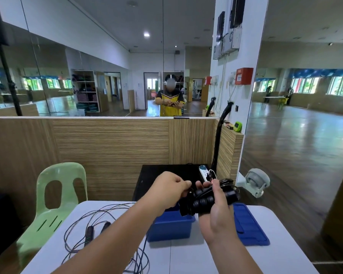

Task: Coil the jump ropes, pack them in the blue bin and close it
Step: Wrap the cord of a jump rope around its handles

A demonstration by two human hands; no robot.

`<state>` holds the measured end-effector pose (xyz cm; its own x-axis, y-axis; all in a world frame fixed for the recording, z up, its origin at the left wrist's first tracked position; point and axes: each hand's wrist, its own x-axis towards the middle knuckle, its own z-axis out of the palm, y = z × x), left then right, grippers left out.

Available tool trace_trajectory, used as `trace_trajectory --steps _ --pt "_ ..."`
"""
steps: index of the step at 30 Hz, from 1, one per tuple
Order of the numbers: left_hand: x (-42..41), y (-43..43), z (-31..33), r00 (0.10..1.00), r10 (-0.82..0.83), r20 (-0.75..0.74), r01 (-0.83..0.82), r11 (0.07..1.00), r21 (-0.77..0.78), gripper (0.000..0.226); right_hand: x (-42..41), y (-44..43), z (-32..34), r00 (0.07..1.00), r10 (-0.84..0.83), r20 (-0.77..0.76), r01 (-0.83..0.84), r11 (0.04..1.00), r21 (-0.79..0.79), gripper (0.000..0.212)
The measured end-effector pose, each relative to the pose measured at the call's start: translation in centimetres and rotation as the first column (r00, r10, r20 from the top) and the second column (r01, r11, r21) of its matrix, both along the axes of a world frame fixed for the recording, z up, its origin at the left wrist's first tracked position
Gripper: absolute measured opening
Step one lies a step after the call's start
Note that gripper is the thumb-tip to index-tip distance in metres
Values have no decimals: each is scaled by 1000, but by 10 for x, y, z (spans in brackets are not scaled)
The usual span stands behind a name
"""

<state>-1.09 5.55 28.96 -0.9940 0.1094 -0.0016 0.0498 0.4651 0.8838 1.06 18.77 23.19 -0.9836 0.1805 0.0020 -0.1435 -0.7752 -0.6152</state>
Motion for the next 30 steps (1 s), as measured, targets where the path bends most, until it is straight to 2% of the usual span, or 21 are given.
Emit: trace_trajectory --steps 2,4,10,15,21,25,28,30 --pt "6 2 -3 997 49 62 -61 975 213 29 -1 -2 2 998 -50 -23 51 998 27 38" --pt "14 7 -7 991 98 87 -123 929 348 25 -1 -4 4 996 -87 -36 90 994 61 34" --pt "33 16 -15 980 178 92 -199 824 530 19 -3 -8 14 982 -181 -59 186 978 95 15" --pt "41 20 -22 972 235 4 -211 867 451 14 -3 -11 17 977 -202 -72 208 974 90 13" --pt "40 24 -27 946 311 -87 -259 892 371 18 -1 -12 19 976 -207 -69 210 977 41 13" --pt "40 28 -29 940 329 -91 -272 882 386 19 1 -13 22 964 -241 -110 248 967 63 8" --pt "36 29 -32 931 336 -144 -279 907 315 25 0 -13 24 958 -255 -128 265 961 73 7" --pt "33 28 -32 935 332 -122 -282 908 310 27 -1 -12 21 964 -241 -108 250 966 73 11"
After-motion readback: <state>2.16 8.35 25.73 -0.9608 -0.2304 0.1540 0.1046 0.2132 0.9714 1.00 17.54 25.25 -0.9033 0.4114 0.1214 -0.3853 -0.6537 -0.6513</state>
